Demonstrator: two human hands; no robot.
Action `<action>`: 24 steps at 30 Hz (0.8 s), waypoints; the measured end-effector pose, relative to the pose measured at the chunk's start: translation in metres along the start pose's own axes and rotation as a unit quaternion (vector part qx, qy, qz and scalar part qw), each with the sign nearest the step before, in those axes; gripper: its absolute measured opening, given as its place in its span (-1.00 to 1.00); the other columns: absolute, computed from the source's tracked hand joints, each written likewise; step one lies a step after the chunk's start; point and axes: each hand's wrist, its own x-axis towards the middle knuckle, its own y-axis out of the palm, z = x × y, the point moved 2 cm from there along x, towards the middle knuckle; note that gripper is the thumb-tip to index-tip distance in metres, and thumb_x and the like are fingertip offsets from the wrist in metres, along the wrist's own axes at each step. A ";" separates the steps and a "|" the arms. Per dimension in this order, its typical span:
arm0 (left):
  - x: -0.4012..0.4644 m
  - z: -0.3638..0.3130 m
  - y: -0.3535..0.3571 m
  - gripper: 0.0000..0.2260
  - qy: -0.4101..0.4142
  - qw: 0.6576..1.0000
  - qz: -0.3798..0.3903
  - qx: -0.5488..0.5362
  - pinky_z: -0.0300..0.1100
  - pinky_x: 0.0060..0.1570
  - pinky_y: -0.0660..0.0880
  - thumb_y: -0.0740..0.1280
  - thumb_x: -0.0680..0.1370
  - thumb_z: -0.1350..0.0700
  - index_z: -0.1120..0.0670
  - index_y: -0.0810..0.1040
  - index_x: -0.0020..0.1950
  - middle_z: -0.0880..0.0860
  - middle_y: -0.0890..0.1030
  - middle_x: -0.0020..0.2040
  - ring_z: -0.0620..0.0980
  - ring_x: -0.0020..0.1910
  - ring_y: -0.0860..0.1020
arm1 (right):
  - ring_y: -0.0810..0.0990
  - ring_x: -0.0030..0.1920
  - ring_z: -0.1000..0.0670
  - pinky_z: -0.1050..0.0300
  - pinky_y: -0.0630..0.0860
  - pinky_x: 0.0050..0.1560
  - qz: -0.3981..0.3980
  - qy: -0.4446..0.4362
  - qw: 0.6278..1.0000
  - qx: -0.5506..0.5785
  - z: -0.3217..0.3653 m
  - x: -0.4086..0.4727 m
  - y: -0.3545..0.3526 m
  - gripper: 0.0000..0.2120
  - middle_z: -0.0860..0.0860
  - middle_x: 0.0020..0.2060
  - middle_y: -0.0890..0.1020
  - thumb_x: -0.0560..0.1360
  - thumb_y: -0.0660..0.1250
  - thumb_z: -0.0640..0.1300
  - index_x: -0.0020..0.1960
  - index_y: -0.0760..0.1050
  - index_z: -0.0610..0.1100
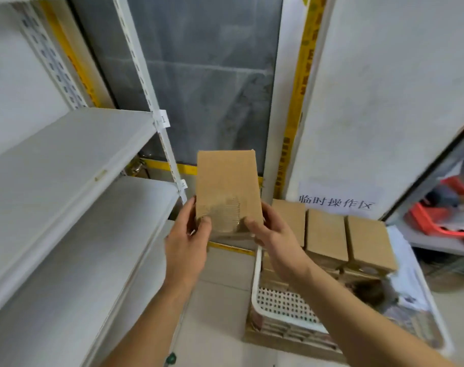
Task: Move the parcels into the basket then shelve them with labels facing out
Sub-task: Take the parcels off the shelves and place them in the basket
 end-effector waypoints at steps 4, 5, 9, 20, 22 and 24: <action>0.023 0.033 0.045 -0.58 -0.022 0.997 0.079 0.011 -0.32 0.23 0.51 0.35 0.68 0.04 -0.23 0.46 0.53 -0.31 0.62 0.24 -0.45 0.20 0.54 | 0.65 0.31 -0.04 0.00 0.57 0.36 -0.071 0.019 0.997 0.016 -0.025 0.002 -0.038 -0.61 0.00 0.27 0.70 0.68 0.34 -0.21 0.49 0.44 -0.07; 0.027 0.040 0.058 -0.57 -0.025 0.995 0.097 0.010 -0.35 0.23 0.49 0.36 0.67 0.05 -0.20 0.46 0.54 -0.31 0.62 0.24 -0.44 0.21 0.54 | 0.65 0.30 -0.03 0.02 0.57 0.35 -0.083 0.026 0.996 0.016 -0.031 0.002 -0.047 -0.62 0.00 0.26 0.70 0.68 0.33 -0.22 0.48 0.46 -0.06; 0.040 0.062 0.111 -0.53 -0.046 0.987 0.155 0.011 -0.59 0.12 0.40 0.37 0.67 0.10 -0.09 0.44 0.58 -0.16 0.63 0.31 -0.25 0.25 0.58 | 0.65 0.30 -0.02 0.04 0.55 0.35 -0.124 0.055 0.991 0.015 -0.050 0.010 -0.088 -0.64 0.03 0.25 0.71 0.68 0.33 -0.20 0.46 0.47 -0.03; 0.084 0.127 0.225 -0.50 -0.145 0.966 0.213 0.006 -0.14 0.37 0.49 0.37 0.67 0.00 -0.13 0.38 0.61 -0.09 0.58 0.41 -0.07 0.37 0.55 | 0.68 0.26 -0.04 0.08 0.62 0.20 -0.140 0.112 0.984 0.008 -0.102 0.080 -0.179 -0.65 -0.02 0.25 0.71 0.69 0.30 -0.21 0.46 0.48 -0.07; 0.089 0.136 0.238 -0.50 -0.165 0.962 0.217 0.012 -0.17 0.31 0.51 0.35 0.68 -0.01 -0.16 0.36 0.62 -0.11 0.57 0.42 -0.10 0.35 0.54 | 0.67 0.28 -0.06 -0.01 0.59 0.31 -0.139 0.126 0.982 0.002 -0.115 0.092 -0.190 -0.64 -0.02 0.26 0.70 0.68 0.32 -0.20 0.47 0.48 -0.08; 0.093 0.148 0.248 -0.51 -0.185 0.959 0.216 0.018 -0.20 0.27 0.51 0.36 0.68 -0.01 -0.18 0.37 0.61 -0.13 0.57 0.41 -0.11 0.34 0.55 | 0.66 0.29 -0.06 0.02 0.59 0.34 -0.141 0.133 0.981 -0.004 -0.128 0.101 -0.200 -0.63 -0.02 0.26 0.70 0.68 0.32 -0.21 0.48 0.48 -0.10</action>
